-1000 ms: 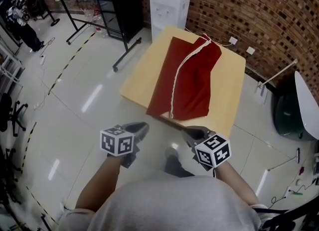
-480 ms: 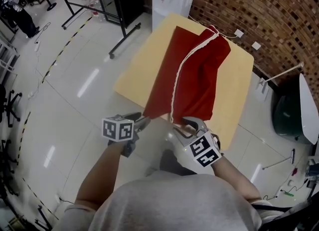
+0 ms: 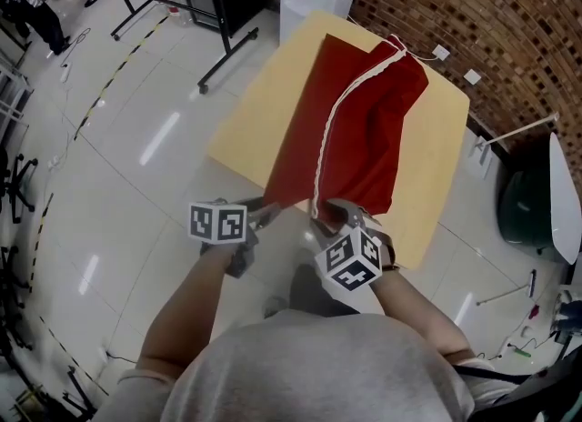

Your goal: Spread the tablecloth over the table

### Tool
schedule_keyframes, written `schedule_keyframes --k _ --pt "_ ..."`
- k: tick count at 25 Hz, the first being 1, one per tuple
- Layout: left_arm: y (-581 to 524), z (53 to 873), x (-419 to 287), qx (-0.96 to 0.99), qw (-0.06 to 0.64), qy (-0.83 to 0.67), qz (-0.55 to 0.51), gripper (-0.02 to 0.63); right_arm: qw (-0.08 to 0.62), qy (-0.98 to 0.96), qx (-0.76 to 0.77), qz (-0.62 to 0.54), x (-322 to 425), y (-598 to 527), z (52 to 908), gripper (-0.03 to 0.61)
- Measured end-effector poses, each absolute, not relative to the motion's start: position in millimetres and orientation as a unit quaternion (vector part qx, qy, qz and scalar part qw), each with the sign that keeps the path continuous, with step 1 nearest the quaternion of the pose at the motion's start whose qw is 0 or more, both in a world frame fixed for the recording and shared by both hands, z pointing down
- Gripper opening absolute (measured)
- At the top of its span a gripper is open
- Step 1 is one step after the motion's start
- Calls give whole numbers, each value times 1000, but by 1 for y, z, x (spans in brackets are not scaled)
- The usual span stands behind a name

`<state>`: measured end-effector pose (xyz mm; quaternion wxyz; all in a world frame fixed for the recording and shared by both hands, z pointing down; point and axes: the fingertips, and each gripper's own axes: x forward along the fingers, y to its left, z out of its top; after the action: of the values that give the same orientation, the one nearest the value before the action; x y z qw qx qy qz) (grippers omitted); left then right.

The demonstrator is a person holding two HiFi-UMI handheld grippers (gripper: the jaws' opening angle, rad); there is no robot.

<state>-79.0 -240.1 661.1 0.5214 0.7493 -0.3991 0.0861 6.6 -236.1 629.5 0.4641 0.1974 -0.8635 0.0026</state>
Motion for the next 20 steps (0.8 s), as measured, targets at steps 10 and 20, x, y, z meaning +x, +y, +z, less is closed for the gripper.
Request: schedule_keyframes --k 10,20 --pt "-243 649 -71 757 510 -399 87 11 449 -863 220 68 14 -248 630 23" --pt "-281 589 -56 796 437 -409 93 9 354 -879 242 209 32 -279 599 21"
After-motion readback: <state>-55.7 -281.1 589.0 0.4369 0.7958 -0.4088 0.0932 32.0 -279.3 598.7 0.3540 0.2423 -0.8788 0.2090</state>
